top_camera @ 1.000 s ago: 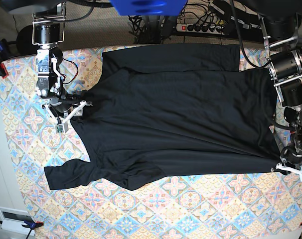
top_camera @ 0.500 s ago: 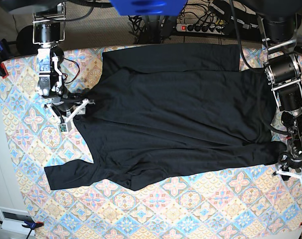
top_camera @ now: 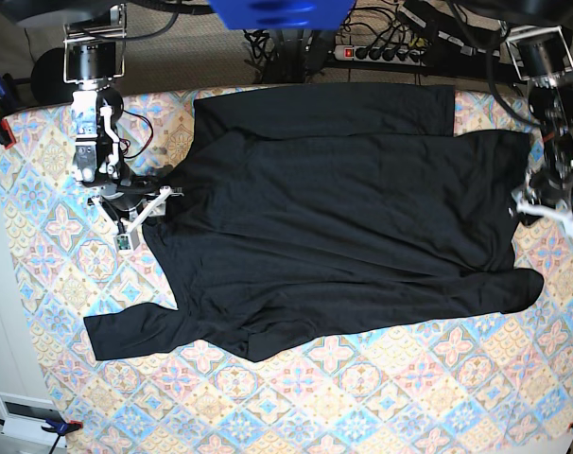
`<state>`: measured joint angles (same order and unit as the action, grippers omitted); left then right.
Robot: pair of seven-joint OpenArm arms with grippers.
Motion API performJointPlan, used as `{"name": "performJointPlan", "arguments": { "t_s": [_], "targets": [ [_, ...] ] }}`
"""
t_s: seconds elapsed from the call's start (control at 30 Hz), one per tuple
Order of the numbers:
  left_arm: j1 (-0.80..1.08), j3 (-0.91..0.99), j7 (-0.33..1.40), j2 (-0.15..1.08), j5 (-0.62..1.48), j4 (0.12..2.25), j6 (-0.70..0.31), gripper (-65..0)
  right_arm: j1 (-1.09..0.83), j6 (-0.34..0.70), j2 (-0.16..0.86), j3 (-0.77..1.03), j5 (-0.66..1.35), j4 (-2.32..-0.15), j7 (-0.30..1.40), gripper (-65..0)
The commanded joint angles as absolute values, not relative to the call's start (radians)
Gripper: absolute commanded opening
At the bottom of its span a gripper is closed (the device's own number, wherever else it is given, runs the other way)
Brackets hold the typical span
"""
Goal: Layout the t-shirt on the table in an organized manner, then fold the t-shirt properly
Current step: 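Move the left gripper to the shirt shoulder and grasp it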
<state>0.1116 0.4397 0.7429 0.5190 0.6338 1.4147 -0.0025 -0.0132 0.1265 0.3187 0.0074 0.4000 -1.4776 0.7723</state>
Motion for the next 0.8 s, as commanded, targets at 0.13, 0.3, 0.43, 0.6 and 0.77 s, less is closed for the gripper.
{"name": "performJointPlan", "arguments": {
  "t_s": [0.13, 0.3, 0.43, 0.6, 0.77],
  "targets": [
    [0.245, 0.466, 0.731, 0.507, 0.673, 1.469, -0.008, -31.5, -0.001, 0.127, 0.332, 0.012, 0.404, -1.491, 0.771, -35.9],
    [0.315, 0.467, 0.725, 0.461, 0.664, 1.465, -0.008, -31.5, -0.001, 0.127, 0.332, 0.012, 0.404, -1.491, 0.771, -35.9],
    [0.315, 0.456, 0.731, 0.46, 0.661, 1.446, -0.008, -34.1, -0.001, 0.127, 0.332, 0.012, 0.404, -1.491, 0.771, -35.9],
    [0.329, 0.42, 0.73, 0.461, 0.662, 1.432, -0.074, -56.9, -0.022, 0.127, 0.331, 0.012, 0.404, -1.491, 0.771, -35.9],
    [0.383, 0.458, 0.731, 0.516, 0.671, 1.434, -0.119, -64.0, -0.047, 0.127, 0.331, 0.012, 0.404, -1.491, 0.769, -35.9]
  ]
}}
